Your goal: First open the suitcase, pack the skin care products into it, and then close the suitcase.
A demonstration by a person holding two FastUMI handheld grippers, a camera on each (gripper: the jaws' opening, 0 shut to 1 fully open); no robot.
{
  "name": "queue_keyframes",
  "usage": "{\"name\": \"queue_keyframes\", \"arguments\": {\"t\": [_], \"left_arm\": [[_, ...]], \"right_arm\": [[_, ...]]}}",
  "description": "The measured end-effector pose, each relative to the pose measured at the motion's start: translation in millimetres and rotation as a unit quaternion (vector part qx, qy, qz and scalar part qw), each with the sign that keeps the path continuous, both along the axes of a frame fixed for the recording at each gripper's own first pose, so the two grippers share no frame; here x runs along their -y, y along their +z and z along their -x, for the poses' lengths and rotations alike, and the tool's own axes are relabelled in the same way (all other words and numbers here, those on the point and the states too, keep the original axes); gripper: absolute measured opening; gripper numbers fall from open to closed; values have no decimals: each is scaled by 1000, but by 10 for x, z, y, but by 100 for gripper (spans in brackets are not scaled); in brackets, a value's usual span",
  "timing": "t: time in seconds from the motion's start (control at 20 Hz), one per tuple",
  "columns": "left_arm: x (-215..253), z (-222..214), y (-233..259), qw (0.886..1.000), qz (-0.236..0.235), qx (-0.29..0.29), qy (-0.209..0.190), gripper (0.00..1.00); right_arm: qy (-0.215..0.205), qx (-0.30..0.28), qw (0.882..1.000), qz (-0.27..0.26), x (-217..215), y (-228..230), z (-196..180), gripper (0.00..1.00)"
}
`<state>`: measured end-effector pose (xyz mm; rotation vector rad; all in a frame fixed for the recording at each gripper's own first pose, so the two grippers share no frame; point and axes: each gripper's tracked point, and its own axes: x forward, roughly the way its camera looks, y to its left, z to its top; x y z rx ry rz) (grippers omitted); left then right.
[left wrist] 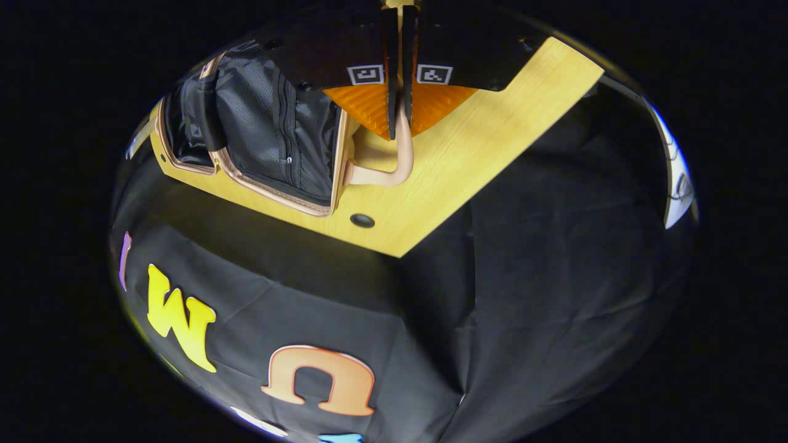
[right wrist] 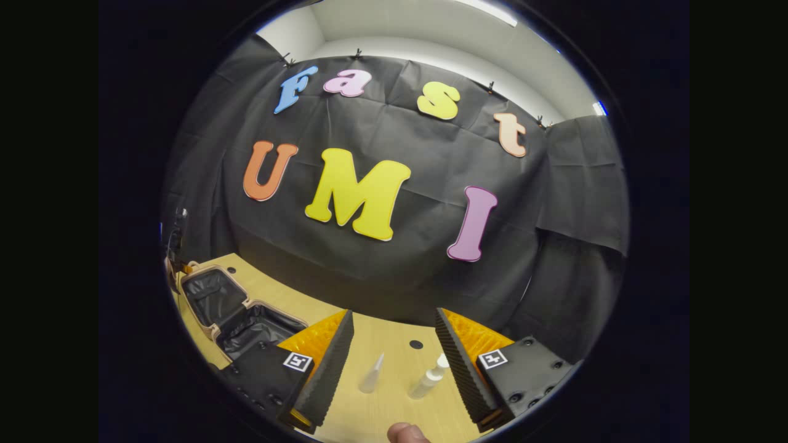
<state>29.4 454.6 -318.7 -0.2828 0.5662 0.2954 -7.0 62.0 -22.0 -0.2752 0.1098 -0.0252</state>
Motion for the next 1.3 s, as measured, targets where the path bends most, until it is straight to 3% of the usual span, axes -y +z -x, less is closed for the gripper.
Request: {"name": "queue_keyframes", "arguments": {"t": [0.15, 0.2, 0.25, 0.3, 0.35, 0.4, 0.45, 0.5, 0.6, 0.65, 0.85, 1.1, 1.2, 1.3], "left_arm": [[-3, 20, -98, 1000, 17, -4, -5, 10], [-34, 43, -129, 1000, 12, -12, 1, 1], [-83, 83, -135, 1000, 4, -17, 10, 6], [-106, 116, -87, 1000, 2, -14, 13, 24], [-101, 180, 62, 1000, -5, -6, 24, 53], [-78, 222, 209, 999, -12, 4, 36, 60], [14, 252, 404, 999, -22, 21, 41, 82], [166, 276, 618, 998, -34, 40, 37, 71], [540, 302, 1020, 995, -75, 66, 17, 84], [741, 309, 1248, 992, -101, 80, 6, 97], [1819, 346, 1976, 982, -130, 137, -30, 96], [3186, 446, 1881, 981, -108, 139, -84, 100], [3615, 477, 1895, 978, -100, 153, -97, 96], [3983, 403, 1859, 974, -116, 156, -118, 96]], "right_arm": [[11, -1, 1000, 1, -42, 1, 1, 79], [13, -2, 1000, 0, -41, -2, -5, 79], [15, -3, 1000, -2, -37, -8, -6, 78], [17, -4, 1000, -7, -31, -23, -10, 79], [20, -4, 1000, -13, -27, -23, -36, 79], [19, -4, 1000, -16, 3, -26, -59, 79], [19, -4, 999, -26, 34, -22, -77, 79], [17, -4, 999, -38, 73, -39, -99, 79], [16, -2, 998, -61, 126, -50, -133, 79], [19, -2, 997, -69, 143, -76, -141, 79], [35, -11, 995, -91, 309, -187, -135, 79], [21, -24, 993, -110, 779, -340, -158, 79], [17, -26, 993, -111, 957, -385, -151, 79], [12, -36, 993, -113, 1109, -478, -133, 79]]}}
